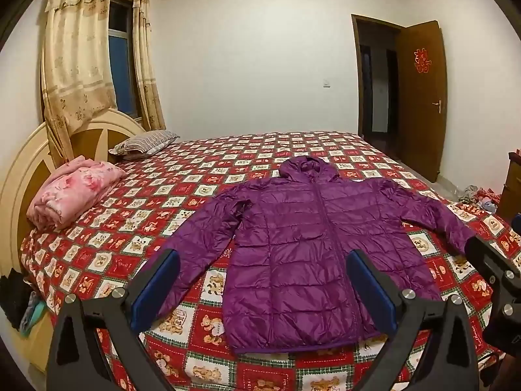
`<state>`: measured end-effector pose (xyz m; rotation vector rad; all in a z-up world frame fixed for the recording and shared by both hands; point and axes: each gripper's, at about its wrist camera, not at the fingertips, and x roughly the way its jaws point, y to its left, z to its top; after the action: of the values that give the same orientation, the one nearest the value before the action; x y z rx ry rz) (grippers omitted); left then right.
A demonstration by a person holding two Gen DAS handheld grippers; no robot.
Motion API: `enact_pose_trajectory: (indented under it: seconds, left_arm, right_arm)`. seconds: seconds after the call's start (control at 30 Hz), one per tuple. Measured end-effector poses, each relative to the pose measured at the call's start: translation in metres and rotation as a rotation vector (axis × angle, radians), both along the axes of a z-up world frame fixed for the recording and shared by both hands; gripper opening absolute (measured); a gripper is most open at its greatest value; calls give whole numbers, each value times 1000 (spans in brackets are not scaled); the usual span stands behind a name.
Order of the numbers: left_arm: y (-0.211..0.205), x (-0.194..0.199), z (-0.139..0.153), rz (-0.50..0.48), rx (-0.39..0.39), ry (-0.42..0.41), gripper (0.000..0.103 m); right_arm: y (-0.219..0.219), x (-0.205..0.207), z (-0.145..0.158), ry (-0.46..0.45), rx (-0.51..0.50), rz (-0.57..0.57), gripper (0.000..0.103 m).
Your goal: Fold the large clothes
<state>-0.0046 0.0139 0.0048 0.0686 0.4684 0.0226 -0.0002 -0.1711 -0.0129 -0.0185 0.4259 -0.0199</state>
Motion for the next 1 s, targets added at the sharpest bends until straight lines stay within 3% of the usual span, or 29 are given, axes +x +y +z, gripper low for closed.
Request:
enact_pose_trajectory:
  seconds: [1.0]
  left_arm:
    - [3, 1, -4, 17, -3, 8, 102]
  right_arm:
    - [-1, 6, -7, 26, 15, 2, 103]
